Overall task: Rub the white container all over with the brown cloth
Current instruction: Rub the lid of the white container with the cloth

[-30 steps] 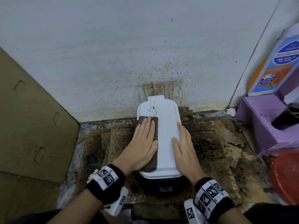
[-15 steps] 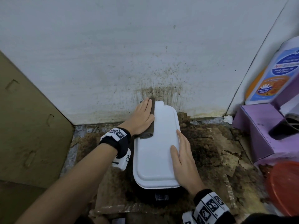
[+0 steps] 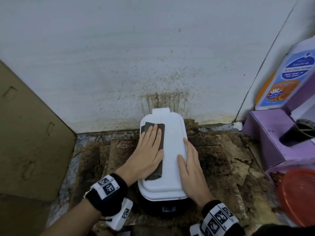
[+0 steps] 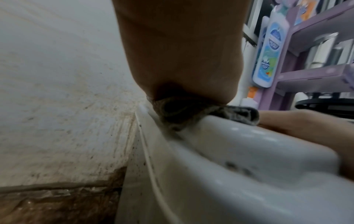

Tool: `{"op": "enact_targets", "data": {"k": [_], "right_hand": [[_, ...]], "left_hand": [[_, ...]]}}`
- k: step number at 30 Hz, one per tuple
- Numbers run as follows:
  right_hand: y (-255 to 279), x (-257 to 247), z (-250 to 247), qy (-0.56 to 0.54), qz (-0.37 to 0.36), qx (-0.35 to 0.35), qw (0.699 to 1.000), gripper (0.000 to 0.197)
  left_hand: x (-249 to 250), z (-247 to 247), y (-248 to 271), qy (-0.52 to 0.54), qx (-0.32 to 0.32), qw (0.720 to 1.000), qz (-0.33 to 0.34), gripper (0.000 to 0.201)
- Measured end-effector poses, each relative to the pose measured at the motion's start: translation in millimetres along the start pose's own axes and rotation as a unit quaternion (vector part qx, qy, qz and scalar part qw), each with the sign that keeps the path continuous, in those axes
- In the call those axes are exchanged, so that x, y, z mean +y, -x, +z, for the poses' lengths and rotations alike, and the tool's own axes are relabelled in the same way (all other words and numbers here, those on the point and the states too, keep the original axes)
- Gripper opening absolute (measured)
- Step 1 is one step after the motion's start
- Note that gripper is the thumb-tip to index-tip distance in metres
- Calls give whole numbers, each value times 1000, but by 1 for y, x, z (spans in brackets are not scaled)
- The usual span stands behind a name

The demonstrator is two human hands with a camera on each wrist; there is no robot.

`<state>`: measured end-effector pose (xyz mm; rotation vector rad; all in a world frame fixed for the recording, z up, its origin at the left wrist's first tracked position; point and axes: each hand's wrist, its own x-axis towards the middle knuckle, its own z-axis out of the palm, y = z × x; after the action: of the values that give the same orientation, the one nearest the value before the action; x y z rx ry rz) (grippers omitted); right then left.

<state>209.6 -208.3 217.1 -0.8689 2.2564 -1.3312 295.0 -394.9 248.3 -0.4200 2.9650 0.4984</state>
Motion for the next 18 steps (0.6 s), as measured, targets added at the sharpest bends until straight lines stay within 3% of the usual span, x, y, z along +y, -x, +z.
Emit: {"op": "enact_targets", "data": {"k": [6,14,18], "right_hand": [[-2,-1,1,-4,3,-2,1000,55],[-2,-3,0,-4,5,-10,1000,55],[-3,0,-1,5,0,-10,1000,56]], "left_hand": [[-15,-8,-23,-6,-8,1000,28,75],[-36,-44,-107,22,-32,999,-16,62],[-37,-47,-116,37,-38,998,-30,63]]}}
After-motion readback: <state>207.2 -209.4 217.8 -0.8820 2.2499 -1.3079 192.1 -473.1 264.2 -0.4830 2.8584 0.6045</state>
